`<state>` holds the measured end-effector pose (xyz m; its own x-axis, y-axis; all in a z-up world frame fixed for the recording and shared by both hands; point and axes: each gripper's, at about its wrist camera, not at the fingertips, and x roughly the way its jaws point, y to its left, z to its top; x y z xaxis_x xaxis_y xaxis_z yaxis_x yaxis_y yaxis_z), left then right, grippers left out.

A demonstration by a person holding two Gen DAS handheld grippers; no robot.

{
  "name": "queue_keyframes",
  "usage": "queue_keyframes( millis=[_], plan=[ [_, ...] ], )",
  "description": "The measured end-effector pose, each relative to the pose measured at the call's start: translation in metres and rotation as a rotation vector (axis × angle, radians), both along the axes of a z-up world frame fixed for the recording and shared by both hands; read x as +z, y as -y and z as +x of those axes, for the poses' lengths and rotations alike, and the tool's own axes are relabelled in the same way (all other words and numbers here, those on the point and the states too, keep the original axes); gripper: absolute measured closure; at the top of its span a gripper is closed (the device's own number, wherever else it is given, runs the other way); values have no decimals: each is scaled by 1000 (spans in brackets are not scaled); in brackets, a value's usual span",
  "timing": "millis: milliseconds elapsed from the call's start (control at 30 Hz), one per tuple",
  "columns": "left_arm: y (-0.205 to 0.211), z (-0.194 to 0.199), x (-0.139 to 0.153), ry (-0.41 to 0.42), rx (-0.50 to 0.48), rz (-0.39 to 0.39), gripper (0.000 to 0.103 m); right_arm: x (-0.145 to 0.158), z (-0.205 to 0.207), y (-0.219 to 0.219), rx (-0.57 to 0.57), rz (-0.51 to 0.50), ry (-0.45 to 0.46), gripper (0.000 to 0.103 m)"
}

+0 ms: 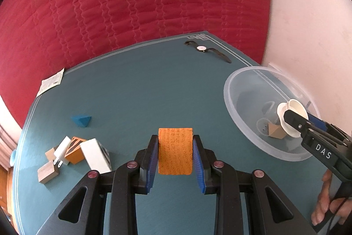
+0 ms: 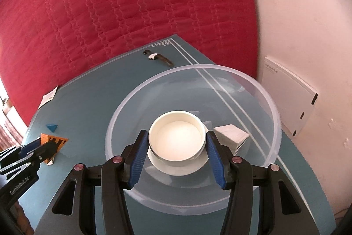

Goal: Organize rigid objects
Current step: 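Carry the white cup over the bowl with right tool while left tool carries the orange block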

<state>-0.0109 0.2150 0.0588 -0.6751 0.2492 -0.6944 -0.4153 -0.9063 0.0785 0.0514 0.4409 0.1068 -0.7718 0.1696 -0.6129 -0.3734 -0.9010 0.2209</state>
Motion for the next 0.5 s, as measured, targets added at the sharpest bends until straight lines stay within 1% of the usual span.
queue_keyframes(
  millis=[267,500],
  plan=[
    [-25,-3,-3,-10,-44,-26,72,-5,0,-10,-23,-11,10,49],
    [-47,-2,1,-29,-94,-45,72,-7,2,-17,-50,-8,-6,49]
  ],
)
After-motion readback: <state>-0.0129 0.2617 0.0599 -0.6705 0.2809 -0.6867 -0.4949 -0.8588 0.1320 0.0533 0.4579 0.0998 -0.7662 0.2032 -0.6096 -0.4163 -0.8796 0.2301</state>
